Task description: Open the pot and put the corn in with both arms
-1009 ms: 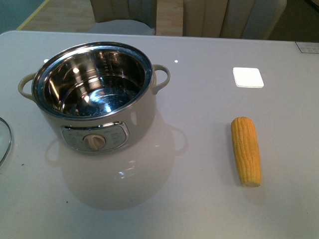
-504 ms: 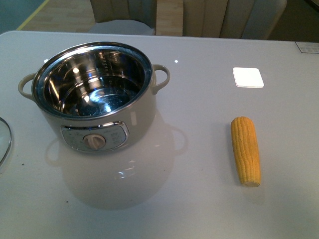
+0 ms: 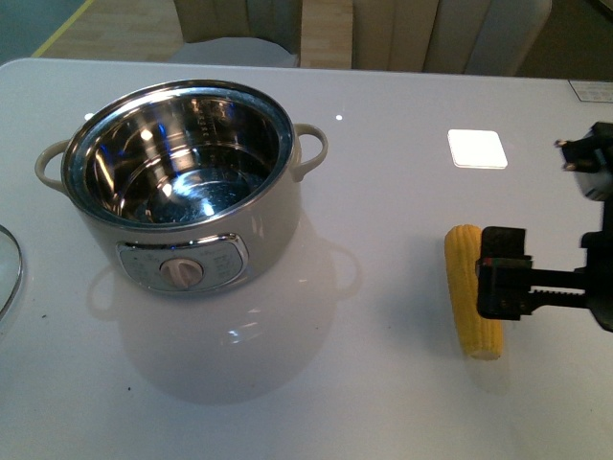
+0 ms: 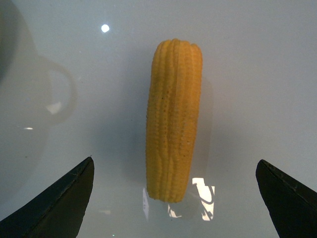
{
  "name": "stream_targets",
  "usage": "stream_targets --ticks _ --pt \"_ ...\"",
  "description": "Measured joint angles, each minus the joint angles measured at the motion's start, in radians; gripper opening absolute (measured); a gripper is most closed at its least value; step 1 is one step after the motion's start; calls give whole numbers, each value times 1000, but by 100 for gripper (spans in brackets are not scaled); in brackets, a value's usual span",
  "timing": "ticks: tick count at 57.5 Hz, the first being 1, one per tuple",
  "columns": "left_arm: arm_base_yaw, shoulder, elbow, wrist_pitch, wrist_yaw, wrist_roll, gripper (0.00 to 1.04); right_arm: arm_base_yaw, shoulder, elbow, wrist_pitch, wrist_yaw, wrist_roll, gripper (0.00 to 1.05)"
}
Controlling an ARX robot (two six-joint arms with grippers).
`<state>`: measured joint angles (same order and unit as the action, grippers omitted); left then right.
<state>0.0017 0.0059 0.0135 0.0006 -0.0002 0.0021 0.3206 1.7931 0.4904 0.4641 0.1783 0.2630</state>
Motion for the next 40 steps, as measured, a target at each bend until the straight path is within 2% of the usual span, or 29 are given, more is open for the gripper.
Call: stream_targets --ticks 14,40 --pt "0 0 0 0 0 0 98 11 225 119 51 39 -44 96" --pt "0 0 0 0 0 0 98 -26 433 289 55 45 -77 96"
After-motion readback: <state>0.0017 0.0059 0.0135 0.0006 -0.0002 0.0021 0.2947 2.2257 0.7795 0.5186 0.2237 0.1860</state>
